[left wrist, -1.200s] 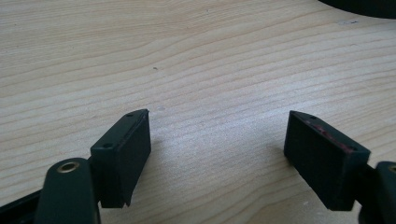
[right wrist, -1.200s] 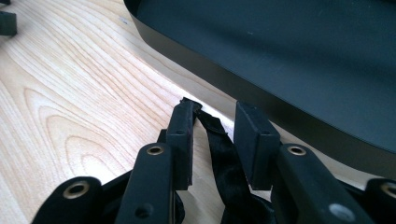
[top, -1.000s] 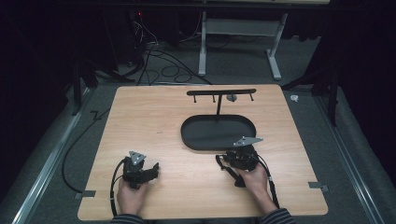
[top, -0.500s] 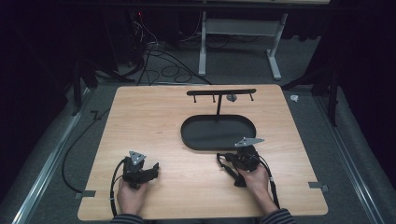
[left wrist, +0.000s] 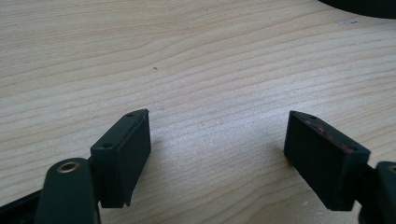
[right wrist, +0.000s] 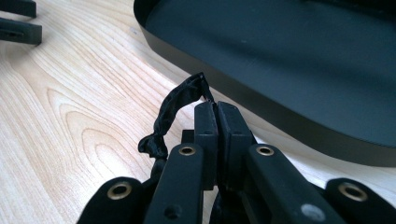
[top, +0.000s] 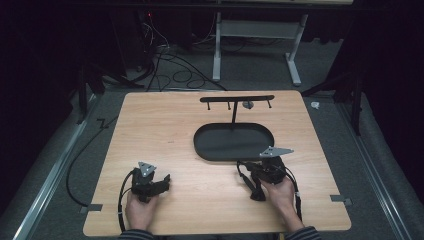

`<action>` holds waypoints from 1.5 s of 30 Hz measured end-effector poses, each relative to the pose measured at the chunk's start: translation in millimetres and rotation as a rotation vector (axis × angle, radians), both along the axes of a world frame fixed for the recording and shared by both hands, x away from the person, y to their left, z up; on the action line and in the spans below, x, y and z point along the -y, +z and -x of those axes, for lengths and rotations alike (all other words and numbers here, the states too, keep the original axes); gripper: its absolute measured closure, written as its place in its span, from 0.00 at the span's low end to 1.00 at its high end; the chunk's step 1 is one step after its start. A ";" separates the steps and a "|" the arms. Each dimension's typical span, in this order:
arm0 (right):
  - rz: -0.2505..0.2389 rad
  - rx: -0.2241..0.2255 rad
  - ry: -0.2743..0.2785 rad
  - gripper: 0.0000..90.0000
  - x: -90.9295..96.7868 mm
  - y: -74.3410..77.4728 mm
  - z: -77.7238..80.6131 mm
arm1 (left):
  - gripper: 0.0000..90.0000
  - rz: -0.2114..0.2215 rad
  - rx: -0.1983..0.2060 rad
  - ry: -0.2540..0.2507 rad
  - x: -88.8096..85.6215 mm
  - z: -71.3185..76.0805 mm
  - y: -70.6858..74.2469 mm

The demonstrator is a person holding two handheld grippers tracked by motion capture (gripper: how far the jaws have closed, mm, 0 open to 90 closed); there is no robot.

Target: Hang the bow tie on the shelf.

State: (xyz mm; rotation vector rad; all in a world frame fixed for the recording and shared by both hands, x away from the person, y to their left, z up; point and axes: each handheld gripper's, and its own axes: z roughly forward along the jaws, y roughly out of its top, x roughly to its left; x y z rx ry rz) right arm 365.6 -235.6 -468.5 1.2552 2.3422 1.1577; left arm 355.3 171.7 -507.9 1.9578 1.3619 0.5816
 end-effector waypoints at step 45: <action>-0.058 0.176 -0.071 0.99 26.6 76.2 -11.8 | 0.26 -0.001 0.000 0.000 0.0 0.0 0.0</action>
